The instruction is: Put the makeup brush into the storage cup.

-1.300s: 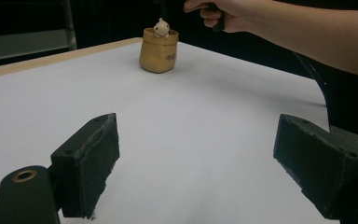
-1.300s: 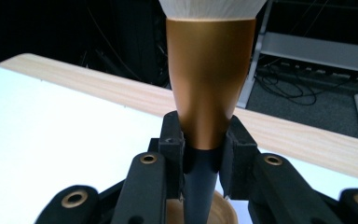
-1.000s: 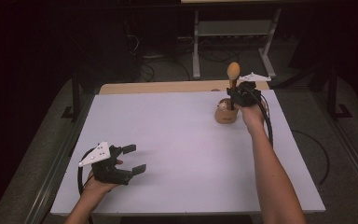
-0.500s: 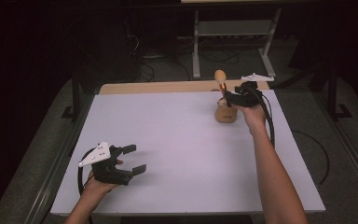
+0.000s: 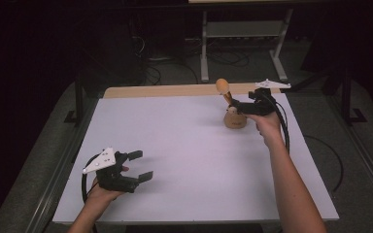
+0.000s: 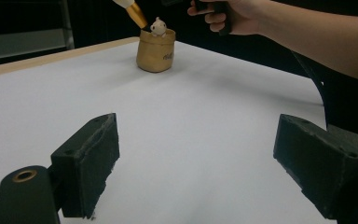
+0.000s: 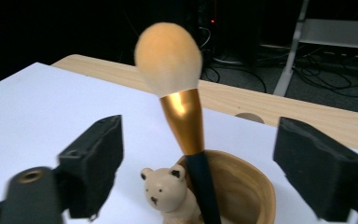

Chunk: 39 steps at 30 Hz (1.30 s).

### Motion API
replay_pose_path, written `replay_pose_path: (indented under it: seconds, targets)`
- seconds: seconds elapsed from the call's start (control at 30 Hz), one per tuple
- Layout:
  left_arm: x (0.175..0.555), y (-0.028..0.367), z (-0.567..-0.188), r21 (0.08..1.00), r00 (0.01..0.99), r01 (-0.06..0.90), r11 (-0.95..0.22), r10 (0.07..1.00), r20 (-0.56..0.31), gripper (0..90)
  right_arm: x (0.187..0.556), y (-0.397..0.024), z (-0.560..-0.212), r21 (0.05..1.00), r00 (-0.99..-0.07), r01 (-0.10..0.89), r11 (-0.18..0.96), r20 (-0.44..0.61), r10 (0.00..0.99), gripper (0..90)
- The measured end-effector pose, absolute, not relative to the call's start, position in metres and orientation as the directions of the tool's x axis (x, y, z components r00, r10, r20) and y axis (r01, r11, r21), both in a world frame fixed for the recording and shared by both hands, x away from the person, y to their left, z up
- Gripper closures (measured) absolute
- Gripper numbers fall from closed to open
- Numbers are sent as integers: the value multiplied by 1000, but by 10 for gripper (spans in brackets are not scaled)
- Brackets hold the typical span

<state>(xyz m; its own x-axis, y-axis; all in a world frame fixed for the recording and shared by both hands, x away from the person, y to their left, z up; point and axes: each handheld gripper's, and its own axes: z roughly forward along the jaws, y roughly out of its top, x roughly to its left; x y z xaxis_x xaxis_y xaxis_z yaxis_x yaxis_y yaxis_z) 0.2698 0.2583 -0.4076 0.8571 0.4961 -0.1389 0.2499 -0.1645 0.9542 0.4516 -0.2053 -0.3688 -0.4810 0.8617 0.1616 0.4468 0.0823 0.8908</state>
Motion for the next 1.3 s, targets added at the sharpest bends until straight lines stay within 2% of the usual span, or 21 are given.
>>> replay_pose_path:
  seconds: [0.33, 1.3]
  targets:
    - [270, 259, -408, 954, 853, 253, -159, 502, -142, 138, 435, -205, -362, 911, -519, 400, 101, 134, 844, 26]
    - [270, 262, -407, 955, 850, 253, -155, 508, -143, 138, 383, -204, -368, 936, -592, 333, 118, 110, 798, 15]
